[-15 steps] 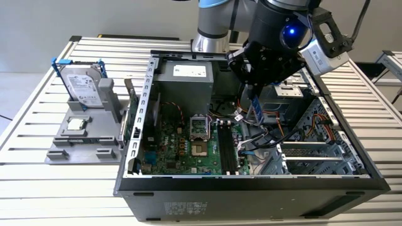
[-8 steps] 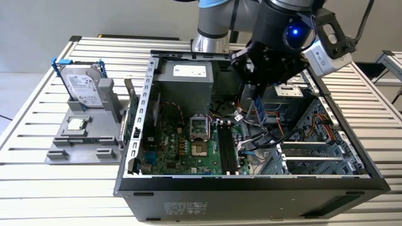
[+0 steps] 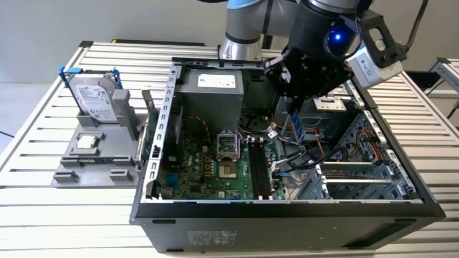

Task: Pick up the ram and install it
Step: 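Insert the ram into the slot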

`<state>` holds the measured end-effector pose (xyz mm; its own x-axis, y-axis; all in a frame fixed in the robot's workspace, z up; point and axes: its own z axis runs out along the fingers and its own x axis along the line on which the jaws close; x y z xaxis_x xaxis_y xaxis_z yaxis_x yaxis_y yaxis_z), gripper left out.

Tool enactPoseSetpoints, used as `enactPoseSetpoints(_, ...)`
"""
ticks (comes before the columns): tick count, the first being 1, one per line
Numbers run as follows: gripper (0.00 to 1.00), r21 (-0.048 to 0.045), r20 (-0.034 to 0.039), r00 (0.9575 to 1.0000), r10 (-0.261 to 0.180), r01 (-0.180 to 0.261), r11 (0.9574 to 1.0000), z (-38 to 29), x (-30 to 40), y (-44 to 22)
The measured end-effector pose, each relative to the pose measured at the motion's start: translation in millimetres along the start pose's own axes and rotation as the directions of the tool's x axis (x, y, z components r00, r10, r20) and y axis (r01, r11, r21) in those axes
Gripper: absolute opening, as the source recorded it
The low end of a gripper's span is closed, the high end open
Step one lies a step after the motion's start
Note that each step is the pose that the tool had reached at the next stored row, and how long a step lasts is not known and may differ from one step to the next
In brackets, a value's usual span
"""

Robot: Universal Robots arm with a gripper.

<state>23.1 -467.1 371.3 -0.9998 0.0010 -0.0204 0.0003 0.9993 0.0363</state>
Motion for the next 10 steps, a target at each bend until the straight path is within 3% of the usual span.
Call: enactPoseSetpoints(10,0.00,0.0008,0.0001,1.0000,-0.002,0.002,1.0000,4.6,0.1,-0.2)
